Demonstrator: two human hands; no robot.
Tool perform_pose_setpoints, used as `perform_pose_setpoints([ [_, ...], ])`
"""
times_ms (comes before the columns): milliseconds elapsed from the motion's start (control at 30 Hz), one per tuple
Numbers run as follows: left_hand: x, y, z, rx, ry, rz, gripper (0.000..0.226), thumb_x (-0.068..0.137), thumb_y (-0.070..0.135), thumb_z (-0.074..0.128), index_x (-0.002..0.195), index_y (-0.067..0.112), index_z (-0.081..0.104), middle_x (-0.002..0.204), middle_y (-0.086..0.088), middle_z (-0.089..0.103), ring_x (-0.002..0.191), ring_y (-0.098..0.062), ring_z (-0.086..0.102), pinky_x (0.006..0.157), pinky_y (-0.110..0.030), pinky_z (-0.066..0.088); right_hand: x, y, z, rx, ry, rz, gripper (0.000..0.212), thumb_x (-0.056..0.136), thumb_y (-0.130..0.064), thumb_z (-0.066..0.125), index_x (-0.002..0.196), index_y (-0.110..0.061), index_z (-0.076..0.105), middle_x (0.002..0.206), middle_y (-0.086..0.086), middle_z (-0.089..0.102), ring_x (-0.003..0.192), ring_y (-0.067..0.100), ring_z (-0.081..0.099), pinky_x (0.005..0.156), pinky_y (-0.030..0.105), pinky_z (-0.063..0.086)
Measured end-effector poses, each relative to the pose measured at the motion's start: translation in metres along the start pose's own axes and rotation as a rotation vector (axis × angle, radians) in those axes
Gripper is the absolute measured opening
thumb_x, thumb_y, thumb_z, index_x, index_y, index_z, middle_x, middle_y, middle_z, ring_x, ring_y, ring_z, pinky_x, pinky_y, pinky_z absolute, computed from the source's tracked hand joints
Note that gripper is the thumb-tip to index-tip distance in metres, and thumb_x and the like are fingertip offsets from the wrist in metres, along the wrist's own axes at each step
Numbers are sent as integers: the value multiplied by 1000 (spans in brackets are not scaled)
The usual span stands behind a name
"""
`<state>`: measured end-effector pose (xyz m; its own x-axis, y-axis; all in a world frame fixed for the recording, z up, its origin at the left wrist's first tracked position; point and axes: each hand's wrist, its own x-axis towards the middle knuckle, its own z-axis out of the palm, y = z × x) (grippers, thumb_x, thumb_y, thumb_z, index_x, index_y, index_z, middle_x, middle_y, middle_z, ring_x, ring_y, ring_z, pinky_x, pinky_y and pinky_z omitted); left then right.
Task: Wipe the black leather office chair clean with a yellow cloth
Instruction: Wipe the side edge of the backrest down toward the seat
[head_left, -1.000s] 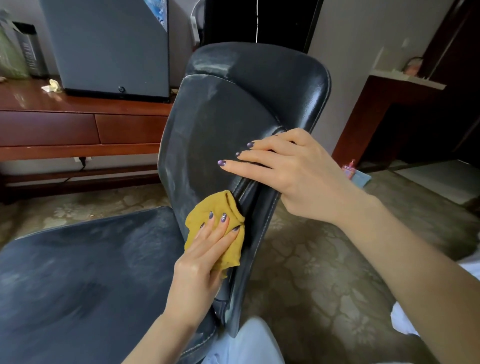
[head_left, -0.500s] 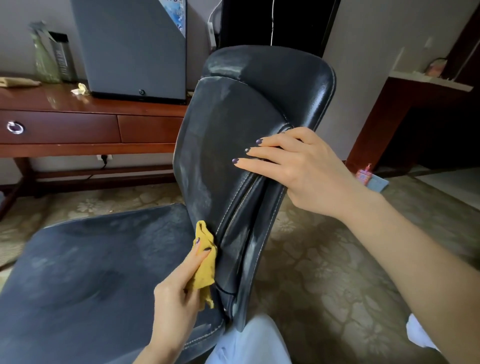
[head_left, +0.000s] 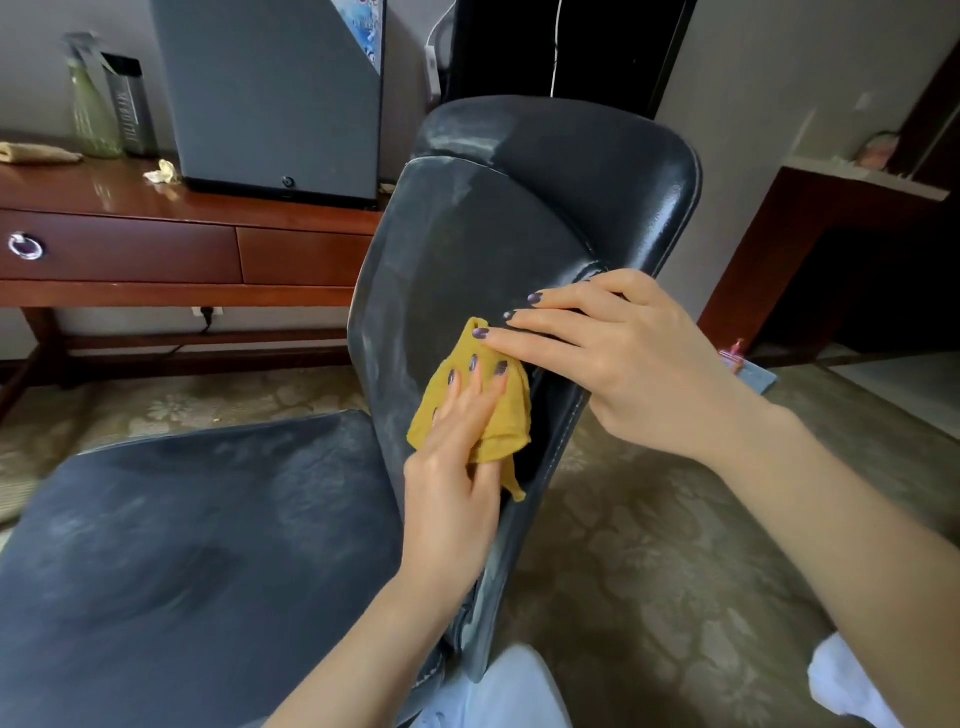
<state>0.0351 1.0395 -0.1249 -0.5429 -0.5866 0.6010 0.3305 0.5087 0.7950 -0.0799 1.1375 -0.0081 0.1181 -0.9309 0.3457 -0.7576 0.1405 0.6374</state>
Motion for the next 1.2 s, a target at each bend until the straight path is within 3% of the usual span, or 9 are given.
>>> perform_pose_setpoints([
  [200, 7, -5, -8, -41, -34, -45, 66, 92, -6, 47, 123, 52, 41, 136, 27, 40, 131, 16, 27, 113, -16, 23, 2, -1, 1, -29, 20, -8, 70, 78, 8, 47, 139, -25, 47, 125, -1, 63, 117, 24, 56, 94, 36, 31],
  [333, 12, -8, -10, -81, -29, -155, 41, 98, 11, 45, 132, 33, 53, 133, 1, 58, 128, -14, 47, 106, -34, 39, 3, 0, 0, -66, 23, -41, 66, 75, 8, 49, 132, -24, 56, 121, 3, 65, 114, 26, 58, 92, 39, 31],
  [400, 20, -11, -9, -97, 12, -270, 28, 99, 16, 44, 117, 16, 65, 101, 0, 71, 95, -15, 64, 81, -30, 49, 4, 0, -1, -77, 13, -68, 60, 74, 6, 44, 124, -21, 62, 120, 8, 66, 111, 28, 60, 91, 41, 30],
  [433, 25, -13, -9, -112, 21, -310, 26, 99, 17, 44, 104, 18, 69, 77, 7, 68, 69, -10, 59, 63, -24, 45, 4, 1, -2, -88, 1, -88, 57, 74, 6, 45, 121, -19, 64, 119, 10, 66, 109, 29, 60, 91, 42, 30],
  [500, 34, -15, -12, -107, 11, -344, 33, 99, 18, 44, 74, 29, 63, 56, 11, 49, 54, -5, 39, 52, -20, 33, 8, 3, -6, -122, -26, -136, 52, 73, 6, 47, 117, -15, 66, 116, 13, 66, 104, 31, 61, 90, 42, 31],
  [567, 41, -20, -14, -88, 3, -351, 39, 99, 18, 45, 61, 28, 53, 53, 10, 44, 53, -7, 37, 53, -23, 32, 13, 6, -10, -175, -57, -186, 50, 72, 7, 46, 113, -13, 67, 111, 14, 67, 98, 31, 59, 91, 43, 31],
  [700, 53, -35, -16, -37, 3, -422, 36, 99, 22, 44, 64, 23, 51, 56, 4, 45, 54, -11, 37, 55, -29, 33, 25, 8, -17, -264, -155, -281, 44, 74, 4, 41, 105, -15, 64, 98, 8, 63, 96, 28, 53, 99, 44, 30],
  [900, 60, -59, -16, -43, 60, -587, 36, 99, 26, 43, 64, 18, 47, 56, 5, 44, 55, -12, 35, 53, -27, 29, 34, 10, -17, -277, -247, -391, 51, 70, 1, 45, 114, -17, 61, 111, 7, 61, 123, 33, 45, 113, 56, 6],
  [1200, 21, -77, -21, -151, 133, -798, 28, 98, 26, 45, 85, 5, 58, 66, -6, 45, 62, -19, 38, 54, -27, 30, 44, 4, -18, -273, -389, -468, 58, 69, -7, 35, 125, -15, 49, 110, 6, 59, 108, 30, 52, 108, 51, 25],
])
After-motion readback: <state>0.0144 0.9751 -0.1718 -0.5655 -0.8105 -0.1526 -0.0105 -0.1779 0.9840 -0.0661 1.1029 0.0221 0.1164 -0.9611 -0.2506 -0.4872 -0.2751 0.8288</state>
